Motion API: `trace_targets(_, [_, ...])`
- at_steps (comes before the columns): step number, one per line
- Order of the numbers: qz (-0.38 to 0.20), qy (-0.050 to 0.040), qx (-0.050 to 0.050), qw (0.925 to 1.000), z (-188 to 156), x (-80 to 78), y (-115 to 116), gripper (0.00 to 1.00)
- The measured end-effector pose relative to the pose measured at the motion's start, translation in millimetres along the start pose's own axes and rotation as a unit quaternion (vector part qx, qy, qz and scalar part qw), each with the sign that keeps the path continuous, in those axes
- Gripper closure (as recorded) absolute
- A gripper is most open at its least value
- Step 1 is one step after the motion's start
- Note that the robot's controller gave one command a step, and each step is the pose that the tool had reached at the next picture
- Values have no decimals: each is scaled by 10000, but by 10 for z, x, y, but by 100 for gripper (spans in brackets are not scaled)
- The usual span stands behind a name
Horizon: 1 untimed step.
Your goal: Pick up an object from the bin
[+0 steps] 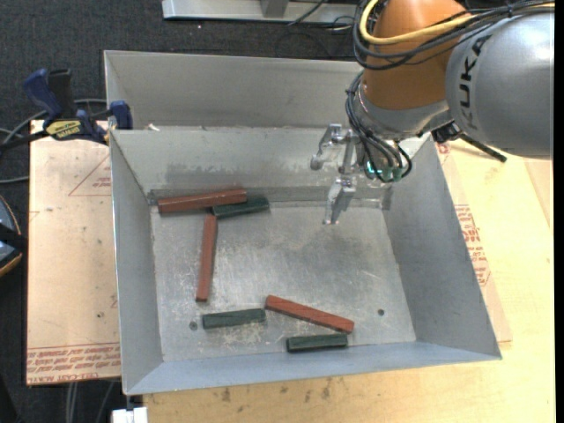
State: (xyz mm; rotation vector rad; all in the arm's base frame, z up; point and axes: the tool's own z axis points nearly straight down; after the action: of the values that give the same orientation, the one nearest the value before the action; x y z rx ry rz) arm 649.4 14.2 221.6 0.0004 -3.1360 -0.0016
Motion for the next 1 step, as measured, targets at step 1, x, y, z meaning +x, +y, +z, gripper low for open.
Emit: trace_targets(1, [1, -38, 0, 10000, -46, -15, 0, 0])
